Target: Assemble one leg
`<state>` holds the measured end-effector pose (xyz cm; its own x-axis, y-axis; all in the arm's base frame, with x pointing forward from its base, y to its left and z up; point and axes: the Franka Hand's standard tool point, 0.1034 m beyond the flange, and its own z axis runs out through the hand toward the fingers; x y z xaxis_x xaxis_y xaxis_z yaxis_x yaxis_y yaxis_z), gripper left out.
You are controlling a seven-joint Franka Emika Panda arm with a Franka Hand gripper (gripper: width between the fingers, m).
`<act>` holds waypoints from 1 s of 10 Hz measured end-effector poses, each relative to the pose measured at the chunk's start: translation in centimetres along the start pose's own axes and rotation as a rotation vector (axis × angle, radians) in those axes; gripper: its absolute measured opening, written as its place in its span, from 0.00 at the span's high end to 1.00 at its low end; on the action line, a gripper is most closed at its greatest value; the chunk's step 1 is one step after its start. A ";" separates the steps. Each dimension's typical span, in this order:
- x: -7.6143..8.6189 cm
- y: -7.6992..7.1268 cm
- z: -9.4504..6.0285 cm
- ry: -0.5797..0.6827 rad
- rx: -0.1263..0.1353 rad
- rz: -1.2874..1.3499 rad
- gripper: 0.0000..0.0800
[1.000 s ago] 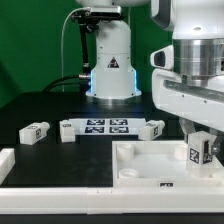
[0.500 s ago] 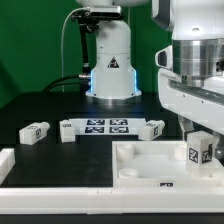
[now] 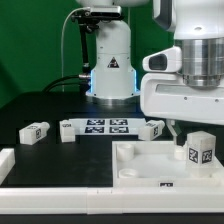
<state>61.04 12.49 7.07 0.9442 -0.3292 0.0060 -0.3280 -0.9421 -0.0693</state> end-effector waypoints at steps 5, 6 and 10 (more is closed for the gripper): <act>0.0 0.2 0.0 -0.009 -0.023 -0.596 0.19; 0.0 0.3 0.0 -0.008 -0.023 -0.617 0.19; 0.0 0.3 0.1 -0.010 -0.024 -0.619 0.53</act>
Offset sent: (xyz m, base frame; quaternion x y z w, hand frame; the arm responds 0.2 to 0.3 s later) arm -0.0096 0.0083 0.0022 0.0050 -0.0228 -0.3038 0.9524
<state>60.93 12.19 6.94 0.9597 0.2797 0.0288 0.2806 -0.9592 -0.0339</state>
